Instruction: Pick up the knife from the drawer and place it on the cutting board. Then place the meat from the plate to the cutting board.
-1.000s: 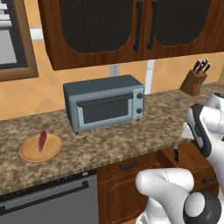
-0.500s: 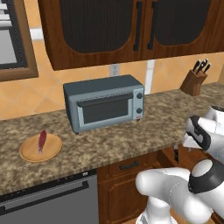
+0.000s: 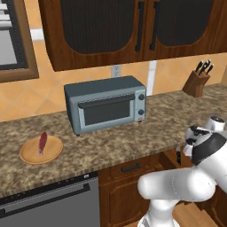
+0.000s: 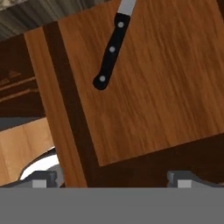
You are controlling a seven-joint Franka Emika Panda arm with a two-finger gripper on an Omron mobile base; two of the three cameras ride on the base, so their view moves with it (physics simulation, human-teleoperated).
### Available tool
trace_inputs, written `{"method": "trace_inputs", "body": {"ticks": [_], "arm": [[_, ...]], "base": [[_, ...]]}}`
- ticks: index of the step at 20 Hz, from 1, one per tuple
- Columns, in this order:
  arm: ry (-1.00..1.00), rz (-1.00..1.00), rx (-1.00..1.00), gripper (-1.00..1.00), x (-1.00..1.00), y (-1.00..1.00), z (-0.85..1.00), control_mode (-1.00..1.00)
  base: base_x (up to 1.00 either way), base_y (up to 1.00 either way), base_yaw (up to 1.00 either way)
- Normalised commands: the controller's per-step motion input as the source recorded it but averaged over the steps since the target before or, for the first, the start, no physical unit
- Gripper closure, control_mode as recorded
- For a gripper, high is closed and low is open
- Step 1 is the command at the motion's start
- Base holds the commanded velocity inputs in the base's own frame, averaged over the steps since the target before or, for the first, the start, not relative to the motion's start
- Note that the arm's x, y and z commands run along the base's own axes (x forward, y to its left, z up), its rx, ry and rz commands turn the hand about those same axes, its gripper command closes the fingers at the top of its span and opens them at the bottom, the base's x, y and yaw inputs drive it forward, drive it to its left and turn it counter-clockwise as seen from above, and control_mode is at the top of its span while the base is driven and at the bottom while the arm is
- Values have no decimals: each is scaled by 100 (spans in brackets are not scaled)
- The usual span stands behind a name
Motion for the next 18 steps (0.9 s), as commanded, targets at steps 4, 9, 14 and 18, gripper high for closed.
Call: {"method": "trace_inputs", "body": {"ticks": [4, 9, 14, 18], "arm": [[1, 7, 0, -100, 17, -19, -31, -100], [1, 10, 0, -100, 10, -6, -31, -100], [0, 6, 0, -100, 0, -2, -36, -100], [0, 4, 0, -100, -12, -14, -26, -100]], "base": [[0, 0, 0], [0, 0, 0], [0, 0, 0], [0, 0, 0]]}}
